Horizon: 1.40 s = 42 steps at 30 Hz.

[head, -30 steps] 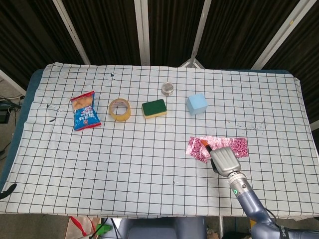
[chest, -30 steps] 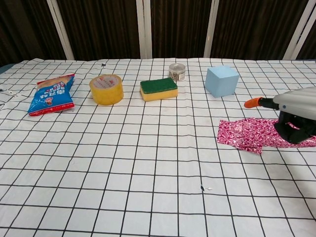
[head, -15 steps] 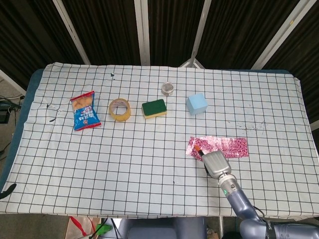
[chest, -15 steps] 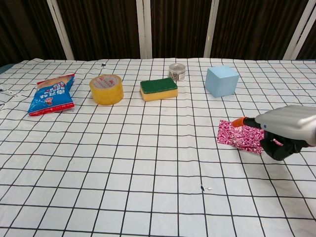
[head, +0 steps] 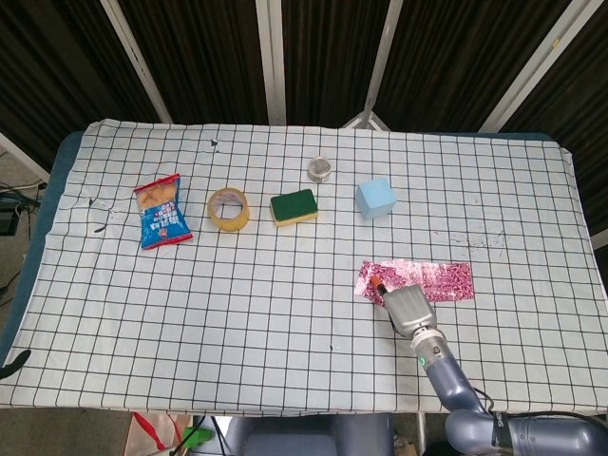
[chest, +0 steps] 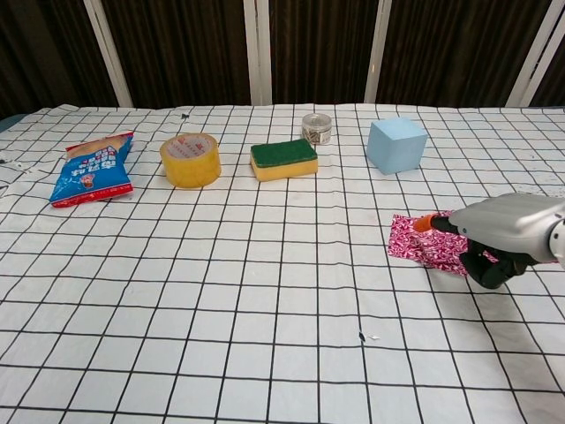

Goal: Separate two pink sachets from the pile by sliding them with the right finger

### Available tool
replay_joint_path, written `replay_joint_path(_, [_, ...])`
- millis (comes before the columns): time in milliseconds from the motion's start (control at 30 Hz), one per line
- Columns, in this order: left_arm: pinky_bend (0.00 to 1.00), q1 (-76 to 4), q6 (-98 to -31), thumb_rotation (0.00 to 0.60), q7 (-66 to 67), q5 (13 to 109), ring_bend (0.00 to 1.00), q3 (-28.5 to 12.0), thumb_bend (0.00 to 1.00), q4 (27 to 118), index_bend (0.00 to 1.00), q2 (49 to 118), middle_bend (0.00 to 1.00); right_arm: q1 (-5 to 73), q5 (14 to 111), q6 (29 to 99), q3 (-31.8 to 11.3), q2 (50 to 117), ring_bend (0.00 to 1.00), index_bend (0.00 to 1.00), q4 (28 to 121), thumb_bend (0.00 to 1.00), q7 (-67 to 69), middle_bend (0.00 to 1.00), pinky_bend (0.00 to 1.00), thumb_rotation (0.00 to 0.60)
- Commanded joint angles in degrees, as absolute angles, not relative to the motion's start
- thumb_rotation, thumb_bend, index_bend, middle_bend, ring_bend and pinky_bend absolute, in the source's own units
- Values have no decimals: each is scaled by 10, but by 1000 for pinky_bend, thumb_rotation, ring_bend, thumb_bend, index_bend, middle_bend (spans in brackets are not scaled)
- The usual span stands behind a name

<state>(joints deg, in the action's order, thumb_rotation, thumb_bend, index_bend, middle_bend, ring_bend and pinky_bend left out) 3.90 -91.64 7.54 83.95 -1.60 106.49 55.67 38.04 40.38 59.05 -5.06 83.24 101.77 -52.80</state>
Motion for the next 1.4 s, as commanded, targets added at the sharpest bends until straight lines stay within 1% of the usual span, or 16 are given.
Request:
replay_joint_path(33, [63,39,-916,600,77,839,0,-16,258,1066,164,557,21,386,396,592,-47,836,813,89,1014,773,-531,843,643,600])
replay_joint_path(400, [64,38,-916,600,83,838,0,-16,258,1067,164,558,21,406,368,591,-35,847,813,89,1005,773,-537,843,643,600])
replay_joint_path(933, [63,36,-912,600,83,836,0,-15,258,1067,164,558,22,434,355,605,-26,865,813,97,1013,773,-546,843,643,600])
replay_joint_path(1400, [63,36,-913,600,76,836,0,-15,258,1065,164,556,22,466,331,628,-21,905,813,106,1027,774,-583,843,643,600])
